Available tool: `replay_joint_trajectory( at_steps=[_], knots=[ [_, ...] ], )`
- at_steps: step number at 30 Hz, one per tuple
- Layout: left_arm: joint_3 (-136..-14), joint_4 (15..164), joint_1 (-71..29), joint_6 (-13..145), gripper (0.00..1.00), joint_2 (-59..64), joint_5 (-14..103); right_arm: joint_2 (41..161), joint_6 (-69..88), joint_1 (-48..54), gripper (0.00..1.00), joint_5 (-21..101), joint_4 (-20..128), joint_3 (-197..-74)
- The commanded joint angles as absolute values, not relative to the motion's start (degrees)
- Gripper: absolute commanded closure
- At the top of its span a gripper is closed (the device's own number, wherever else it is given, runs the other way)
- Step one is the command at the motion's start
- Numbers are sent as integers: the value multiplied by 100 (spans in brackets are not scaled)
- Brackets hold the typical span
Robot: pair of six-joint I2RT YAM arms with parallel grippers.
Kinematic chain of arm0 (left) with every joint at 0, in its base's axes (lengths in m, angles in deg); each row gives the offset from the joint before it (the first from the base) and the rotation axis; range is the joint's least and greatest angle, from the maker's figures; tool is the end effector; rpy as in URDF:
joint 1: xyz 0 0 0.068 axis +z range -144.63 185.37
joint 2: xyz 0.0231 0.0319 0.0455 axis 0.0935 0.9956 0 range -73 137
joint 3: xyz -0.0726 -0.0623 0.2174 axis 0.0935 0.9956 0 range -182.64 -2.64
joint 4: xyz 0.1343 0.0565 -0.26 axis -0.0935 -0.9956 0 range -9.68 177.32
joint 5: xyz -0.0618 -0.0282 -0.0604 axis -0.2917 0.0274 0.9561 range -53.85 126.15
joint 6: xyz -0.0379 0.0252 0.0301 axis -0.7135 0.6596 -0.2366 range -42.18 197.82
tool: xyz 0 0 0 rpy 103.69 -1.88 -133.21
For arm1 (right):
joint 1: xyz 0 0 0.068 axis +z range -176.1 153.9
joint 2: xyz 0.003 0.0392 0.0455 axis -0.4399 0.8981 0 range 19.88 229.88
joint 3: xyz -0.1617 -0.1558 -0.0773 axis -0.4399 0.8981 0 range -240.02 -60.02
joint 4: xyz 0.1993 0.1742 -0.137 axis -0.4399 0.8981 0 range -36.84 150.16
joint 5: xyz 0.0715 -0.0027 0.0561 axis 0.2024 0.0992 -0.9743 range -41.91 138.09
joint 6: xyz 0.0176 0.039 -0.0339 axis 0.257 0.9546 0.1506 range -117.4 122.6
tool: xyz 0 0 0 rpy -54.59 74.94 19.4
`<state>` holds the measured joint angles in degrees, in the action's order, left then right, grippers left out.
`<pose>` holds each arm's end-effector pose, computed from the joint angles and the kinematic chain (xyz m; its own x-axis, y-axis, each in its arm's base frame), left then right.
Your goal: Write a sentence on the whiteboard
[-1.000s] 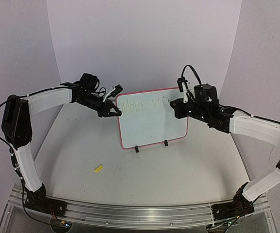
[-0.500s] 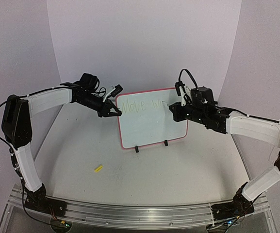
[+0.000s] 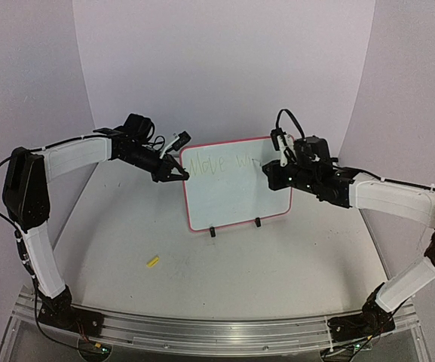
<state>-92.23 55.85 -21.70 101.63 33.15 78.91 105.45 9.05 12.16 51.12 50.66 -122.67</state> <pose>0.3803 -0.2221 0.2334 -0.3076 0.4901 -0.8156 0.9428 0.2727 -0.1918 0.3081 0.2404 0.2463 -0.3373 -0.1231 -0.9333 -0.5450 0.8339 0.0870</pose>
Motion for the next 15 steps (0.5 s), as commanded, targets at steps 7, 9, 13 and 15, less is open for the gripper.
replay_joint_trajectory(
  at_steps=[7, 9, 13, 15],
  knots=[
    [-9200, 5450, -2188, 10559, 100, 3449, 7087, 10553, 915, 1196, 100, 5589, 4951, -12462],
    [-9203, 5450, -2188, 10559, 100, 3449, 7087, 10501, 928, 1196, 100, 5707, 4937, -12423],
    [-9203, 5454, -2188, 10559, 100, 3449, 7097, 10435, 928, 1200, 100, 5826, 4929, -12378],
    [-9199, 5451, -2188, 10559, 100, 3453, 7097, 10433, 928, 1201, 100, 5816, 4929, -12374]
  ],
)
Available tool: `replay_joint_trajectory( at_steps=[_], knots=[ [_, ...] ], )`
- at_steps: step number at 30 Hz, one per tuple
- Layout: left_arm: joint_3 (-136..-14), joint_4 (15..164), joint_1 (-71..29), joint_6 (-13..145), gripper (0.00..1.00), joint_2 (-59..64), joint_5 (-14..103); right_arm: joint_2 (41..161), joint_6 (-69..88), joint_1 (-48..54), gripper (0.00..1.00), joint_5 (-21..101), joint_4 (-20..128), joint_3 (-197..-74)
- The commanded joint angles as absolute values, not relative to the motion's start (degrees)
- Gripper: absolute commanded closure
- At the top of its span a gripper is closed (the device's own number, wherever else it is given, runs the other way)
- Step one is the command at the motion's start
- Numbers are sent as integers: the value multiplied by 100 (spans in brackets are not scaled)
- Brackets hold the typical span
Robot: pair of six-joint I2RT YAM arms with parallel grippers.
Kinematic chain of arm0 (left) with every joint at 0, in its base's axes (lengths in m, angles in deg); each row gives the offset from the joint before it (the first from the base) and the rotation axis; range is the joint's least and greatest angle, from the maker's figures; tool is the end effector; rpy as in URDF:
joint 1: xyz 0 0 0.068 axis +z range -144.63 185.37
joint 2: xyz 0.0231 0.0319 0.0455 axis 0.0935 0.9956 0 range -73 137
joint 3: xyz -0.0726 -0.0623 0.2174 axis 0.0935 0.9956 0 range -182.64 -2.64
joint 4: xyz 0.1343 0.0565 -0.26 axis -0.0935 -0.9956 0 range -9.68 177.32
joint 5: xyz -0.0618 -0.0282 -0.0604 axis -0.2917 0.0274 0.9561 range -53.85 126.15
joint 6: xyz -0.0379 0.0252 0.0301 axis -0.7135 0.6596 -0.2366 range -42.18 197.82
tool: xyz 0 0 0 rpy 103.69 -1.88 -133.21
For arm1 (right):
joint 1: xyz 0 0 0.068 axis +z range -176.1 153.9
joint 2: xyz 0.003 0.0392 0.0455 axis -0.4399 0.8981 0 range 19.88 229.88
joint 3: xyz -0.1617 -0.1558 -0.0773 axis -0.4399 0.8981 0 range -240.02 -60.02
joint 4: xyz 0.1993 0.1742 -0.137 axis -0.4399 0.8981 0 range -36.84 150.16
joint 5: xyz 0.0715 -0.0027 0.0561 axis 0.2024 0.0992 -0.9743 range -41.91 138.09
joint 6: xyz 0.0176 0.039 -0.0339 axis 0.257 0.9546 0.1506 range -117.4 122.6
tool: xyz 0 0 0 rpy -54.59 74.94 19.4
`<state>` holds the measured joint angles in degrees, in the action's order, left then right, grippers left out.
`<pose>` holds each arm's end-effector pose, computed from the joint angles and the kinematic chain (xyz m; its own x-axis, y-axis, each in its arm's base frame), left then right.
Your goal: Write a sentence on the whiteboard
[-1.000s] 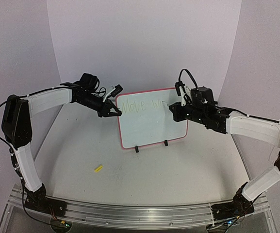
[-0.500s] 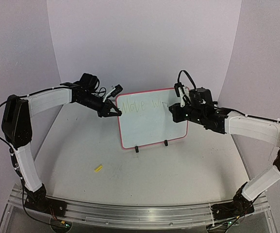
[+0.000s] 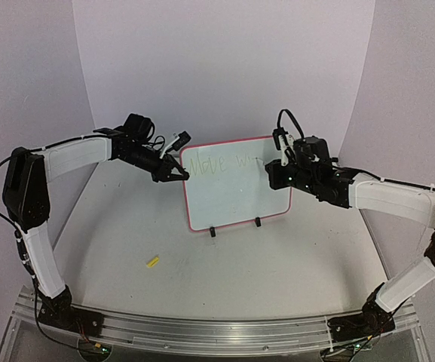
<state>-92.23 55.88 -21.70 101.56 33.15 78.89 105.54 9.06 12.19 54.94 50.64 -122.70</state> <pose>0.3803 -0.2221 0.2335 -0.3084 0.4897 -0.8155 0.9425 0.2735 -0.1922 0.3095 0.2387 0.2461 -0.3319 -0.1197 -0.9357 -0.4933 0.8675 0.0640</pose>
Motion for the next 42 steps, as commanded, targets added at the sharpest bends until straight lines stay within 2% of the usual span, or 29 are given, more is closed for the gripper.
replay_joint_trajectory(
  at_steps=[1, 14, 42],
  knots=[
    [-9199, 5451, -2188, 10558, 100, 3453, 7097, 10435, 931, 1199, 100, 5806, 4928, -12372],
    [-9213, 5450, -2188, 10547, 100, 3457, 7107, 9822, 1066, 1198, 100, 5279, 4984, -12217],
    [-9216, 5436, -2188, 10550, 100, 3475, 7108, 10564, 851, 1196, 100, 5336, 4947, -12705]
  ],
)
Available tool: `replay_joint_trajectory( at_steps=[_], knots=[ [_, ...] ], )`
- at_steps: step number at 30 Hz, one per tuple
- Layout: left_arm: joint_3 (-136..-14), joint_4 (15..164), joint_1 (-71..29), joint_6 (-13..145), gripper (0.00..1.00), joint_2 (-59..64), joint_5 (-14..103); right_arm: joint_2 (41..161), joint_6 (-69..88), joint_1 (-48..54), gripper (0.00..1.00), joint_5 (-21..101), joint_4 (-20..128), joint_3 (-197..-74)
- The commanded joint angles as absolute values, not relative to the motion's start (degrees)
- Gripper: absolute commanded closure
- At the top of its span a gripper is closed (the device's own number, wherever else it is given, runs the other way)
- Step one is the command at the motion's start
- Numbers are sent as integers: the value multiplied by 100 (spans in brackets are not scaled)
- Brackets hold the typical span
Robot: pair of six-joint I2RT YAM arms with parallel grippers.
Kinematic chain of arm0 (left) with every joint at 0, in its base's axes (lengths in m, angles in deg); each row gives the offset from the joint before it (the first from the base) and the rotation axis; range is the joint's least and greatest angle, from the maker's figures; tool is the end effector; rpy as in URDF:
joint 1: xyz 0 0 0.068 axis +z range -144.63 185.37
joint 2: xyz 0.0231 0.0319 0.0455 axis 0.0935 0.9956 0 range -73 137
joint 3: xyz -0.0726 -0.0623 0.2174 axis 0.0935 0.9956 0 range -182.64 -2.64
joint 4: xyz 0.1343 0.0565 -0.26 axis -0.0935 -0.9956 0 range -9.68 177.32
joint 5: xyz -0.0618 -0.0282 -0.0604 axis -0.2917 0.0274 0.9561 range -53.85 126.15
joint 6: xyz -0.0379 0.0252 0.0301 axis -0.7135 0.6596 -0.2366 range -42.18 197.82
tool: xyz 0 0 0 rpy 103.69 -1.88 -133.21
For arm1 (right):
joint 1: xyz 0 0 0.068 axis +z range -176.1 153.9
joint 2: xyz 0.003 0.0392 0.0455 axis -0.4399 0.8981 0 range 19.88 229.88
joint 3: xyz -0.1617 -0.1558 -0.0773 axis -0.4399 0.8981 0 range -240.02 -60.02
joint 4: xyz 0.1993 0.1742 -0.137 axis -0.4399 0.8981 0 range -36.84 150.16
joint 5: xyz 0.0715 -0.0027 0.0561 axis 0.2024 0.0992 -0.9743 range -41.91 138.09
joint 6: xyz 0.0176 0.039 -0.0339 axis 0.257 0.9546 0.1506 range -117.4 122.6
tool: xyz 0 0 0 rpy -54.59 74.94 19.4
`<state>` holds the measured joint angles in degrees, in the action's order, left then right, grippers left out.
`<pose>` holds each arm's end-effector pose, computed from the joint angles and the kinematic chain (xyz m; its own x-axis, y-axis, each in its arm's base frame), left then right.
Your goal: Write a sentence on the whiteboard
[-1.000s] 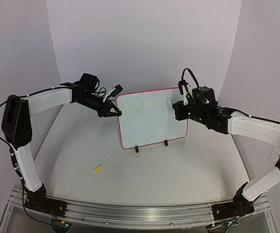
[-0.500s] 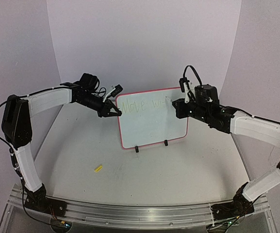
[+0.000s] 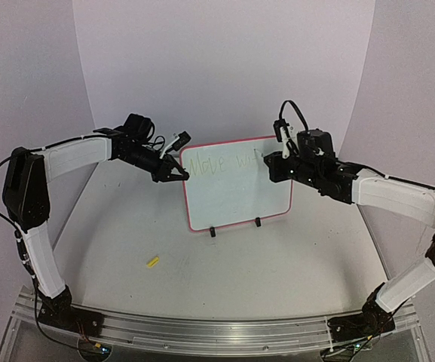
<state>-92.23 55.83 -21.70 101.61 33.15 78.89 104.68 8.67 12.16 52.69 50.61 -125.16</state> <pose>0.3803 -0.2221 0.2334 -0.3082 0.4902 -0.8153 0.9426 0.2731 -0.1921 0.3099 0.2407 0.2684 -0.2886 -0.0933 -0.9529 -0.5295 0.8448 0.0776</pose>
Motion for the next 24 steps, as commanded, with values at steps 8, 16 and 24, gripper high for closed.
replay_joint_trajectory(
  at_steps=[8, 16, 24],
  knots=[
    [-9218, 5436, -2188, 10551, 100, 3475, 7104, 10555, 1037, 1198, 100, 5400, 4945, -12431],
    [-9214, 5435, -2190, 10552, 100, 3483, 7112, 10503, 1243, 1196, 100, 5407, 4938, -12088],
    [-9220, 5435, -2188, 10553, 100, 3481, 7113, 10534, 1242, 1199, 100, 5541, 4936, -12080]
  ],
)
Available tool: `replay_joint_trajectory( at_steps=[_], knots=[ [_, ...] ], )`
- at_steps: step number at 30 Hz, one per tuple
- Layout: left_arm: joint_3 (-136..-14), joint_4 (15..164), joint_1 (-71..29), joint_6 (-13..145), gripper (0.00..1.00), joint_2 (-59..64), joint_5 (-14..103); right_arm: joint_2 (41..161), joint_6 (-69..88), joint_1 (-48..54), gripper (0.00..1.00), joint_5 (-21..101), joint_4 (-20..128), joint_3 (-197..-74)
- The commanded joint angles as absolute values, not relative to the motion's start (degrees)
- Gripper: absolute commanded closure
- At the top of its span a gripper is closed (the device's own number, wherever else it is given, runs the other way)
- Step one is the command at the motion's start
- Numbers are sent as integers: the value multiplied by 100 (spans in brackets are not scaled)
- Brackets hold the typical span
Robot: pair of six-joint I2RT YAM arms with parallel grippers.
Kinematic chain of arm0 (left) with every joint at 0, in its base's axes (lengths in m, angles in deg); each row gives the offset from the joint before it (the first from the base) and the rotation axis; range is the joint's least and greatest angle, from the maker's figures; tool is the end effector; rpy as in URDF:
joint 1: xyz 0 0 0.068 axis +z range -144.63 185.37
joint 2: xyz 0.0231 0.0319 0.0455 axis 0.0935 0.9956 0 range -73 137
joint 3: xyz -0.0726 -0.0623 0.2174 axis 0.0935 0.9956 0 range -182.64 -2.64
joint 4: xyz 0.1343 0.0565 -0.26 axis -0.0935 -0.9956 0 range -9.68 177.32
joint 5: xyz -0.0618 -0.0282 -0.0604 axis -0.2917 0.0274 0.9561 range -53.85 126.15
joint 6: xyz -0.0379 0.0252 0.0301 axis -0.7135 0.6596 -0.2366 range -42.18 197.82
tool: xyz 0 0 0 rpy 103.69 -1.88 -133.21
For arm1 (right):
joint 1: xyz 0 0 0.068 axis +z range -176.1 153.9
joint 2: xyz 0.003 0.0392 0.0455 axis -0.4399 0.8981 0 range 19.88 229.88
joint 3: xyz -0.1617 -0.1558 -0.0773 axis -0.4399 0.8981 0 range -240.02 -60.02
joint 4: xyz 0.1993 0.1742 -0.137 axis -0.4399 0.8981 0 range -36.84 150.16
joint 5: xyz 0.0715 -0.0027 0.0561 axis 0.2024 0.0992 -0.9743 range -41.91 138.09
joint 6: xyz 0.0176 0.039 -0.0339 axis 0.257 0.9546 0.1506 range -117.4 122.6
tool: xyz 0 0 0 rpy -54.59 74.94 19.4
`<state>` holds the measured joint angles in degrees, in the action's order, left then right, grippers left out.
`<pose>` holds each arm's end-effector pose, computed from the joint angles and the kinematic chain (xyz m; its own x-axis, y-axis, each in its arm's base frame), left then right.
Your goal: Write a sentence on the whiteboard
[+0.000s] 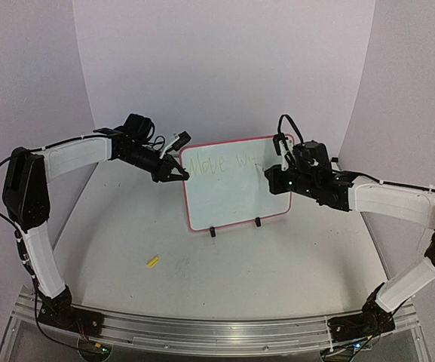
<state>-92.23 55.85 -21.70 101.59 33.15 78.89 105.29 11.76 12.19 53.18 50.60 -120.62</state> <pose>0.3803 -0.2221 0.2334 -0.3083 0.4900 -0.8154 0.9425 0.2733 -0.1922 0.3056 0.2371 0.2337 -0.3814 -0.0990 -0.9191 -0.4984 0.8594 0.1142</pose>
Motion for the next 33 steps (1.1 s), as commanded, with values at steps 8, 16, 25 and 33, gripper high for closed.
replay_joint_trajectory(
  at_steps=[8, 16, 25, 33],
  knots=[
    [-9216, 5436, -2188, 10550, 100, 3467, 7118, 10413, 1178, 1198, 100, 5766, 4938, -12112],
    [-9218, 5438, -2188, 10551, 100, 3464, 7106, 10265, 1190, 1197, 100, 5525, 4943, -12043],
    [-9220, 5436, -2189, 10550, 100, 3470, 7119, 9718, 1157, 1196, 100, 5466, 4969, -12020],
    [-9208, 5425, -2191, 10551, 100, 3442, 7098, 10205, 862, 1196, 100, 5569, 4960, -12528]
  ],
)
